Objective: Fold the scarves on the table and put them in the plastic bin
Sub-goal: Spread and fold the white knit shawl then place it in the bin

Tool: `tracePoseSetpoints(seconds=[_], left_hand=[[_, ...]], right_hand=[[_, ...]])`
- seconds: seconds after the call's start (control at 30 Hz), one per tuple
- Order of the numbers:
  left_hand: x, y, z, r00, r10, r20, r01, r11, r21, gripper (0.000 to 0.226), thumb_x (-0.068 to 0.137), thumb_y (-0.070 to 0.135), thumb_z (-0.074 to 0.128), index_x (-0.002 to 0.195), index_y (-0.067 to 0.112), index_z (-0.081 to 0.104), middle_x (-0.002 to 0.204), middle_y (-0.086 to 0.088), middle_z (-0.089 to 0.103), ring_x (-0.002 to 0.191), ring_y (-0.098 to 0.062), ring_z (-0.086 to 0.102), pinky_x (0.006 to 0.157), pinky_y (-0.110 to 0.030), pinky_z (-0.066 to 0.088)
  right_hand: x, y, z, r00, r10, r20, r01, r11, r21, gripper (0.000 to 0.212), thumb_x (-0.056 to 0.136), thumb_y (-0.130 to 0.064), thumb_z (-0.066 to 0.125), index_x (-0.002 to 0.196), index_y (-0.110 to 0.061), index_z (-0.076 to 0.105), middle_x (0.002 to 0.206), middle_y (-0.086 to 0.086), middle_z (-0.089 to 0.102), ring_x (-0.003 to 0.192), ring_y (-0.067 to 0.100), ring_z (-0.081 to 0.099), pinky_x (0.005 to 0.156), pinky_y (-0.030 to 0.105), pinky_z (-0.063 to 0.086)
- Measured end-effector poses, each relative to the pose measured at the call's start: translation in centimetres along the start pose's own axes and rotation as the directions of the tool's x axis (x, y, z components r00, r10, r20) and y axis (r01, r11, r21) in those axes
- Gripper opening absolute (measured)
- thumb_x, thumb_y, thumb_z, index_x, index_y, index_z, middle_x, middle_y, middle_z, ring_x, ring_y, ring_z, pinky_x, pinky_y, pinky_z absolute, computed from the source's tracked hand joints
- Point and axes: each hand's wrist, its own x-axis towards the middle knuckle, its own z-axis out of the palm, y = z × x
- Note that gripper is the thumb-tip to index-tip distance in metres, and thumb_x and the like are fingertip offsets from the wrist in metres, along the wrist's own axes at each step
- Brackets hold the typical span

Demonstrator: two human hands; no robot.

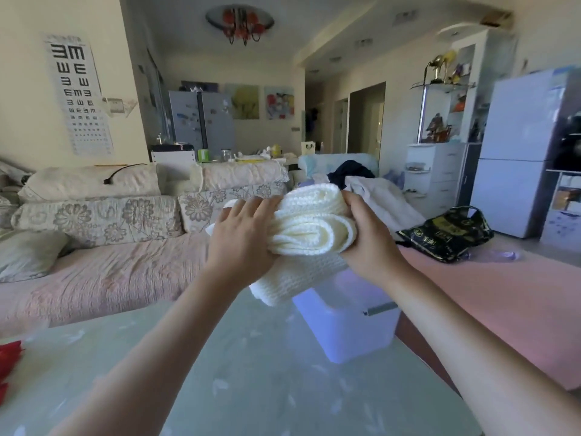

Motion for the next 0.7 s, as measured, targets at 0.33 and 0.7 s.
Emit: tracePoseSetpoints(seconds=[0.33,0.7], left_hand=[[6.1,5.5,18.5,0.982,-0.002,0.187,0.041,0.979,-0.202,0.068,0.066,0.014,0.059,0.133,0.021,0.051,0.113,0.001,0.060,0.100,-0.028,0.055,0.088,-0.040,0.042],[8.0,6.1,28.8,0.540,-0.037,0.841,0.230,0.968,-0.105,0.056,0.089,0.041,0.046,0.139,0.020,0.033,0.128,-0.008,0.057,0.113,-0.028,0.057,0.077,-0.034,0.037]], right_hand=[[2.2,14.3,-1.4,0.926,0.376,-0.023,-0.376,0.927,0.014,0.055,0.084,-0.016,0.075,0.128,-0.033,0.046,0.109,-0.017,0.063,0.095,-0.006,0.060,0.075,0.012,0.047],[3.1,24.2,2.4,0.660,0.731,0.172,-0.651,0.671,-0.355,0.068,0.083,-0.036,0.059,0.142,-0.029,0.025,0.108,-0.001,0.060,0.092,0.020,0.062,0.076,0.037,0.049]])
